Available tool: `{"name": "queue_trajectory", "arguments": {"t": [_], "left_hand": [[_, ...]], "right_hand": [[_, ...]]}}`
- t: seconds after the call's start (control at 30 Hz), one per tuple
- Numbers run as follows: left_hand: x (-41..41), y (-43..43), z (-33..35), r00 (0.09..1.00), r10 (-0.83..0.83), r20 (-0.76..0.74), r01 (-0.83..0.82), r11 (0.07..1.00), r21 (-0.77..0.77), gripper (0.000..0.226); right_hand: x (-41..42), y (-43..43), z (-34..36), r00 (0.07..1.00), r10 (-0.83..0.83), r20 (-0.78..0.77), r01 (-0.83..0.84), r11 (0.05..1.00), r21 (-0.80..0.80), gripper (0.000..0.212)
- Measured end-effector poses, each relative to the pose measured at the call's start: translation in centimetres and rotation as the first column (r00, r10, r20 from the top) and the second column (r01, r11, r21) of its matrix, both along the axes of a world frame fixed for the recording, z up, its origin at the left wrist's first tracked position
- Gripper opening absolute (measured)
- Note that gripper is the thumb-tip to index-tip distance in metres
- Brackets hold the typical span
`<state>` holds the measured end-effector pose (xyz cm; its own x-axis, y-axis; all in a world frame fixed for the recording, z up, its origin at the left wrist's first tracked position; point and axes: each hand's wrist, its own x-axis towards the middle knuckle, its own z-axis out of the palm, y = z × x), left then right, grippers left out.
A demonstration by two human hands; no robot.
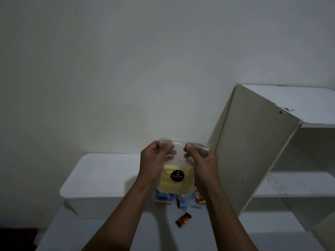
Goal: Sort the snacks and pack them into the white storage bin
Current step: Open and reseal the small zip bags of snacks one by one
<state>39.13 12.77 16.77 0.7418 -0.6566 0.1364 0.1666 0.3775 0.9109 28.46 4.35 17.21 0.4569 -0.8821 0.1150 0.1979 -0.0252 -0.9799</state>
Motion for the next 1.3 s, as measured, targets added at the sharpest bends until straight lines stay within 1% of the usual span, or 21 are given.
{"name": "queue_trajectory", "arguments": {"t": [0.1, 0.17, 0.27, 0.43, 0.53, 0.63, 0.7, 0.8, 0.93, 1.07, 1.17, 1.23, 1.3], "left_hand": [[0.1, 0.2, 0.0, 0.986, -0.072, 0.152, 0.049, 0.987, 0.150, 0.009], [0.2, 0.3, 0.0, 0.982, -0.072, 0.177, 0.039, 0.983, 0.180, 0.009], [0.3, 0.3, 0.0, 0.981, -0.077, 0.179, 0.044, 0.982, 0.182, 0.009], [-0.2, 0.1, -0.4, 0.989, -0.072, 0.133, 0.051, 0.987, 0.155, 0.005], [0.0, -0.1, -0.3, 0.991, -0.061, 0.118, 0.043, 0.987, 0.156, 0.006], [0.5, -0.2, -0.5, 1.000, -0.021, 0.011, 0.020, 0.991, 0.130, 0.005], [0.5, -0.2, -0.7, 0.999, -0.021, -0.034, 0.025, 0.993, 0.119, 0.003], [0.5, -0.3, -1.0, 0.998, -0.018, -0.053, 0.024, 0.992, 0.124, 0.001], [0.5, -0.7, -1.0, 0.999, -0.008, -0.035, 0.012, 0.993, 0.115, 0.006], [0.4, -0.6, -0.9, 0.991, 0.008, -0.137, -0.008, 1.000, 0.005, 0.007], [0.0, -0.6, -1.1, 0.984, 0.000, -0.177, 0.000, 1.000, -0.004, 0.011], [0.1, -0.5, -1.2, 0.983, -0.025, -0.184, 0.027, 1.000, 0.009, 0.010], [0.7, -0.3, -1.3, 0.984, -0.058, -0.167, 0.063, 0.998, 0.028, 0.007]], "right_hand": [[-0.2, 0.1, 0.0, 0.997, 0.064, -0.045, -0.067, 0.995, -0.069, 0.022], [-0.3, 0.2, -0.1, 0.996, 0.079, -0.041, -0.082, 0.993, -0.082, 0.022], [-0.2, 0.3, -0.2, 0.996, 0.073, -0.047, -0.077, 0.992, -0.095, 0.018], [-0.2, 0.2, -0.2, 0.996, 0.074, -0.055, -0.080, 0.990, -0.115, 0.015], [-0.2, 0.5, -0.5, 0.996, 0.065, -0.064, -0.072, 0.991, -0.112, 0.017], [0.2, 0.9, -0.5, 0.999, 0.007, 0.036, -0.006, 0.999, -0.033, 0.020], [0.3, 0.8, -0.4, 0.996, -0.042, 0.075, 0.042, 0.999, -0.001, 0.023], [0.6, 0.9, -0.7, 0.991, -0.098, 0.096, 0.097, 0.995, 0.008, 0.023], [0.7, 0.7, -1.1, 0.984, -0.108, 0.139, 0.101, 0.993, 0.060, 0.023], [0.8, 0.0, -1.3, 0.968, -0.162, 0.191, 0.136, 0.980, 0.142, 0.028], [1.0, -0.2, -1.6, 0.954, -0.198, 0.226, 0.158, 0.970, 0.185, 0.027], [0.9, -0.3, -1.8, 0.960, -0.183, 0.213, 0.147, 0.974, 0.173, 0.026], [0.3, -0.7, -1.9, 0.978, -0.107, 0.181, 0.081, 0.986, 0.146, 0.027]]}}
